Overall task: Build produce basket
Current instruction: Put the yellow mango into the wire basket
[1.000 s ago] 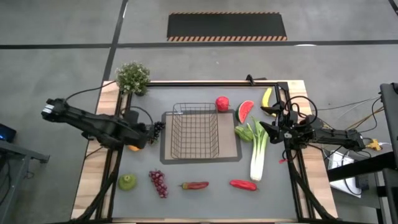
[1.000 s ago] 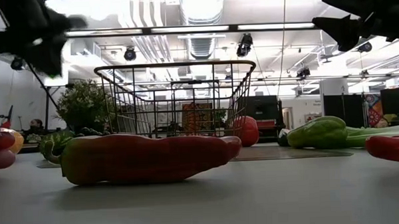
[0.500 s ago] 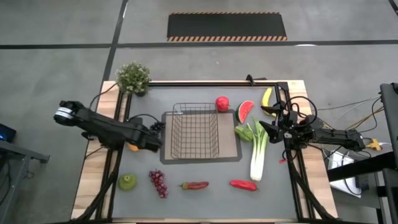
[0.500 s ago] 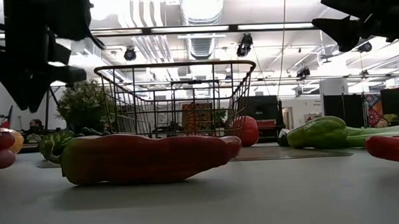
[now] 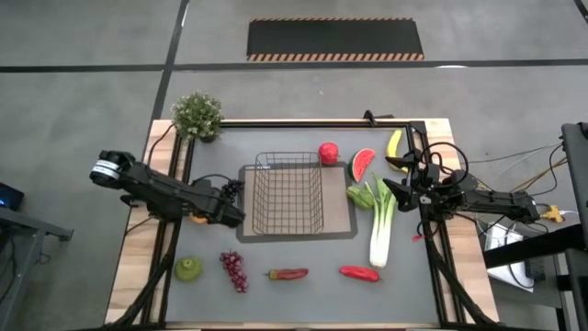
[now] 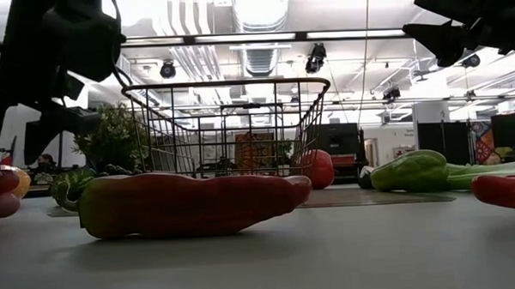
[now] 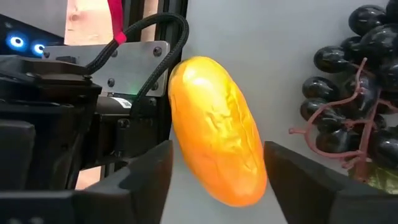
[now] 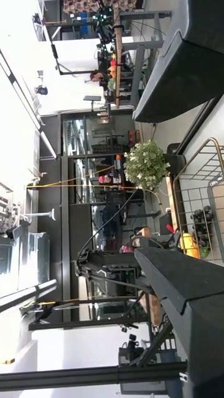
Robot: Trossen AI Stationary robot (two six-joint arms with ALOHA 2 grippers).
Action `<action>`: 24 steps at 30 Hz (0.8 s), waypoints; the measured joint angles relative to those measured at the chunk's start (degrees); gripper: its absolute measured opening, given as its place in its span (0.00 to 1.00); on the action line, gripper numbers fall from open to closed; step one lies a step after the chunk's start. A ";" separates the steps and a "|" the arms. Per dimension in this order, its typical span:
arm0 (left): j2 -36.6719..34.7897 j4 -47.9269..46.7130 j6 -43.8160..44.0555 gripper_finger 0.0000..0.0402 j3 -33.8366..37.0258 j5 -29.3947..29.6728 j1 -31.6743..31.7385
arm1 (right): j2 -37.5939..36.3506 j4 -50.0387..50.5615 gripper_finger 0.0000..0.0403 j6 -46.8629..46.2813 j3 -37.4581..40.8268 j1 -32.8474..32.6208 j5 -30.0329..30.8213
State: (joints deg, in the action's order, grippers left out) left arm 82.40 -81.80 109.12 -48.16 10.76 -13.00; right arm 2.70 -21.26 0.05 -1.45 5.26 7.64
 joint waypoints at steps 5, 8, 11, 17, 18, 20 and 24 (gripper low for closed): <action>-0.26 2.34 0.04 0.66 2.40 -0.02 0.30 | 0.00 0.08 0.81 -0.02 0.00 0.00 -0.04; -0.84 4.60 0.26 0.66 4.55 -0.02 0.31 | 0.00 0.26 0.81 -0.02 0.00 0.02 -0.07; -0.92 5.88 1.33 0.66 6.12 -0.02 0.31 | 0.02 0.39 0.81 -0.04 0.00 0.02 -0.07; -0.95 6.94 1.30 0.66 6.83 0.25 0.31 | 0.02 0.42 0.81 -0.46 0.00 0.01 -0.06; -0.95 6.99 1.33 0.66 6.86 0.33 0.31 | 0.02 0.42 0.81 -0.46 0.00 0.00 -0.04; -0.95 7.06 1.38 0.66 6.91 0.46 0.31 | 0.02 0.44 0.81 -0.46 0.00 0.01 -0.04; -0.34 7.22 1.53 0.66 6.97 0.71 0.42 | 0.02 0.50 0.81 -0.46 0.00 0.02 -0.04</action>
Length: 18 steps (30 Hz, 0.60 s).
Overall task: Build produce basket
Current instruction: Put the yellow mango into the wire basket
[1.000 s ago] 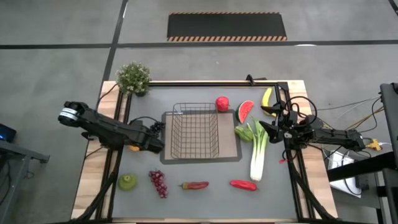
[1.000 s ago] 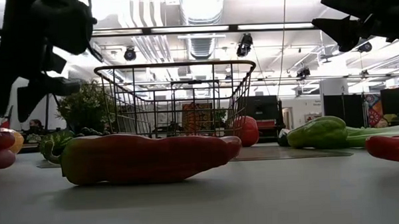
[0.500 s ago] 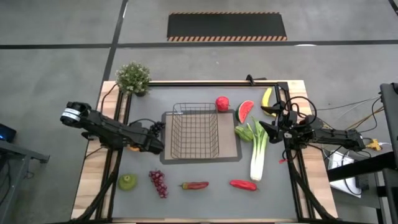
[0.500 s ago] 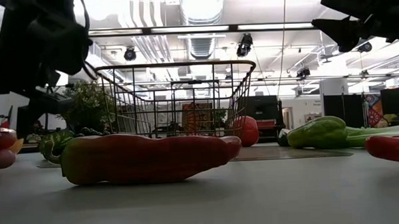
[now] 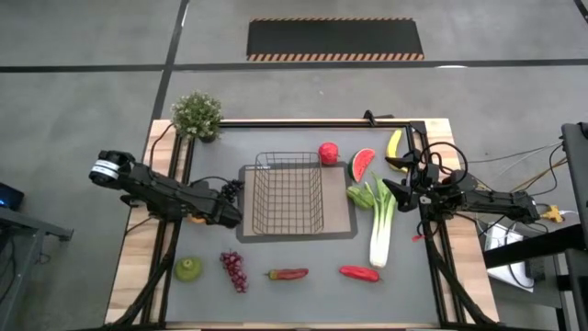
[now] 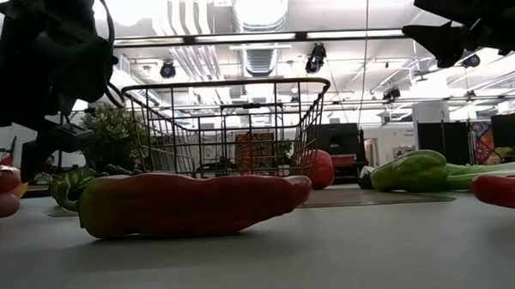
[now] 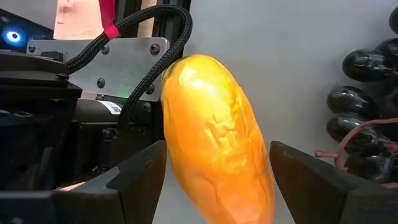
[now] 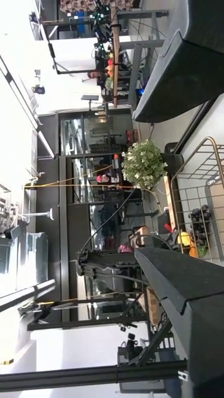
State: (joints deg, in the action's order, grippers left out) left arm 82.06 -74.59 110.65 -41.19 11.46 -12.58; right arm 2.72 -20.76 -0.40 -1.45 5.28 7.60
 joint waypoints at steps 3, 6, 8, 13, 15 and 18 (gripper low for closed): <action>1.28 0.09 0.01 0.66 0.00 0.11 0.40 | 0.00 0.00 0.81 0.00 0.00 -0.01 0.00; 3.08 0.11 0.04 0.66 -0.11 0.17 0.82 | 0.00 0.01 0.81 -0.04 0.00 -0.02 0.00; 4.39 0.17 0.02 0.66 -0.20 0.21 1.12 | 0.00 0.05 0.81 -0.02 0.00 0.00 0.00; 7.16 0.53 0.06 0.64 -0.68 0.55 1.38 | 0.00 0.21 0.81 -0.07 0.00 -0.02 0.01; 7.90 0.49 0.19 0.61 -0.83 0.60 1.38 | 0.00 0.34 0.81 -0.29 0.00 0.00 0.00; 8.43 0.44 0.23 0.54 -1.02 0.39 1.38 | 0.00 0.36 0.81 -0.61 0.00 0.00 0.00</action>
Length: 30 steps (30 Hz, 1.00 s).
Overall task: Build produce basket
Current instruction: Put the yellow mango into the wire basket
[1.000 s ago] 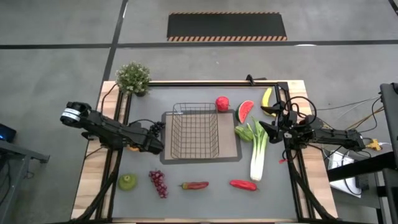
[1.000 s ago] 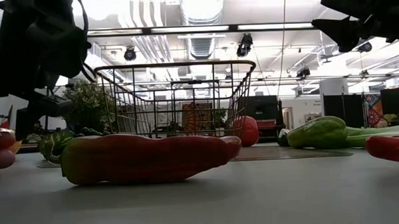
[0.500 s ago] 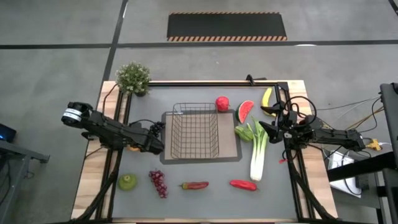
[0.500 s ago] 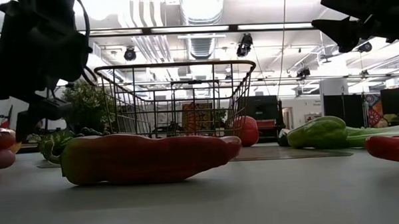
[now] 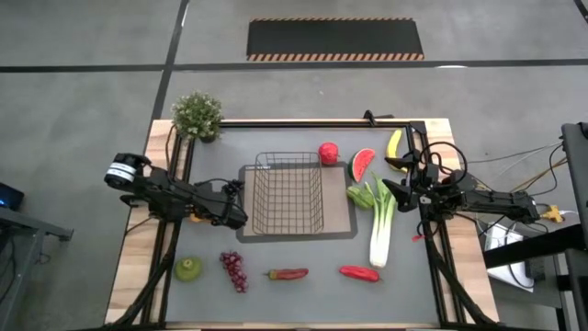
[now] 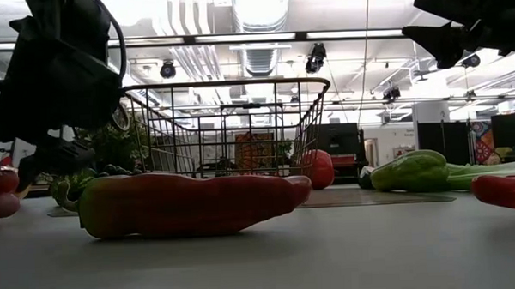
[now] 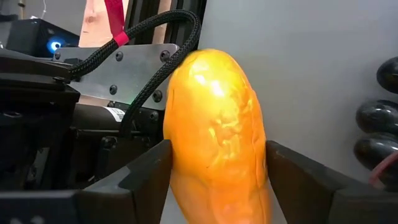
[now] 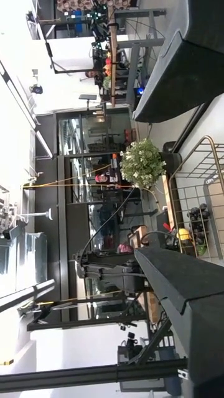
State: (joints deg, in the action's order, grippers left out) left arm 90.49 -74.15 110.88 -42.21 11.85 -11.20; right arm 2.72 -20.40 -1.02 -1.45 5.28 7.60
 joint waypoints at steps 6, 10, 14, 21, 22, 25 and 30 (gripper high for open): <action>-0.38 -0.02 -0.05 0.45 -0.01 -0.45 0.00 | 0.00 0.02 0.81 -0.12 0.00 -0.02 0.00; -0.40 -0.44 -0.09 0.45 -0.46 -0.73 0.00 | 0.00 0.04 0.81 -0.59 0.00 0.00 0.02; -0.37 -6.75 -0.08 0.44 -3.96 -1.24 -0.02 | 0.00 0.04 0.81 -0.57 0.00 -0.01 0.02; -2.20 -14.69 -8.69 0.44 -14.09 6.42 -0.02 | 0.00 0.02 0.81 -0.52 0.00 0.00 0.02; -2.65 -15.00 -10.49 0.44 -15.72 7.89 0.00 | 0.00 0.02 0.81 -0.52 0.00 -0.02 0.02; -3.71 -15.27 -16.59 0.44 -20.76 11.32 0.00 | 0.00 0.04 0.81 -0.42 0.00 -0.01 0.04; -4.58 -14.74 -30.14 0.44 -29.25 14.56 -0.02 | 0.00 0.51 0.81 -0.40 -0.02 -0.02 0.00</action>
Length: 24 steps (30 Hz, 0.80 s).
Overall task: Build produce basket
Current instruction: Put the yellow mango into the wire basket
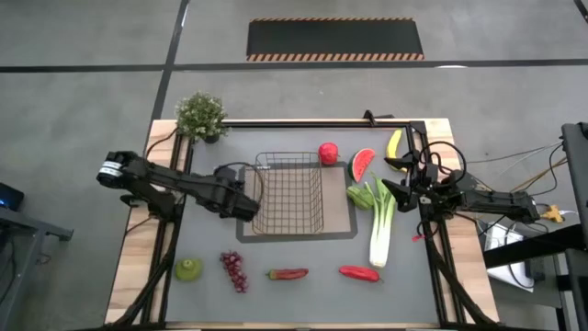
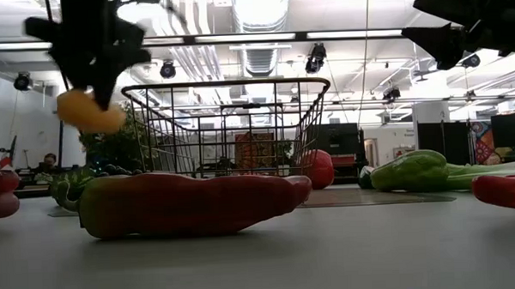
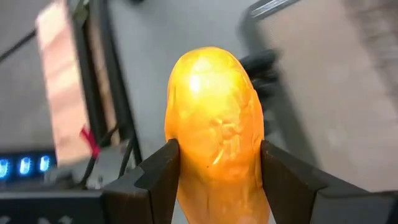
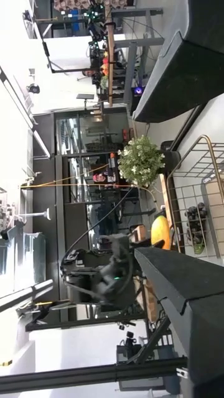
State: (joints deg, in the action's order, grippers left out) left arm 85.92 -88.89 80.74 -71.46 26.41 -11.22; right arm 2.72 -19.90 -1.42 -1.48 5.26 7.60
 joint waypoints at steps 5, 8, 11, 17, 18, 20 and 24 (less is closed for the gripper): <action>0.34 4.48 -16.05 0.44 -7.66 1.58 0.02 | 0.00 -0.05 0.81 0.14 0.00 0.02 0.02; 0.36 10.87 -26.38 0.44 -11.28 1.60 0.00 | 0.00 -0.03 0.81 0.02 0.00 0.00 0.00; 0.36 19.53 -37.42 0.44 -14.32 1.58 0.05 | 0.00 0.13 0.81 -0.04 0.00 0.00 0.02; 0.41 44.21 -60.60 0.44 -14.77 -7.84 2.53 | 0.00 2.31 0.81 -0.06 0.00 0.00 0.02; 0.62 47.34 -63.36 0.44 -14.47 -10.70 3.27 | 0.00 2.69 0.81 -0.07 0.00 0.00 0.02; 1.39 50.88 -67.58 0.44 -14.38 -15.71 4.89 | 0.00 3.67 0.81 -0.37 0.00 0.00 0.00; 3.49 49.65 -70.77 0.44 -14.21 -18.95 8.73 | -0.11 4.50 0.81 -1.00 0.00 0.00 -0.48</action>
State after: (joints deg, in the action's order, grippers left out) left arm 89.40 -39.24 9.97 -85.67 7.46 -2.49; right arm 2.61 -15.40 -2.42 -1.48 5.26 7.12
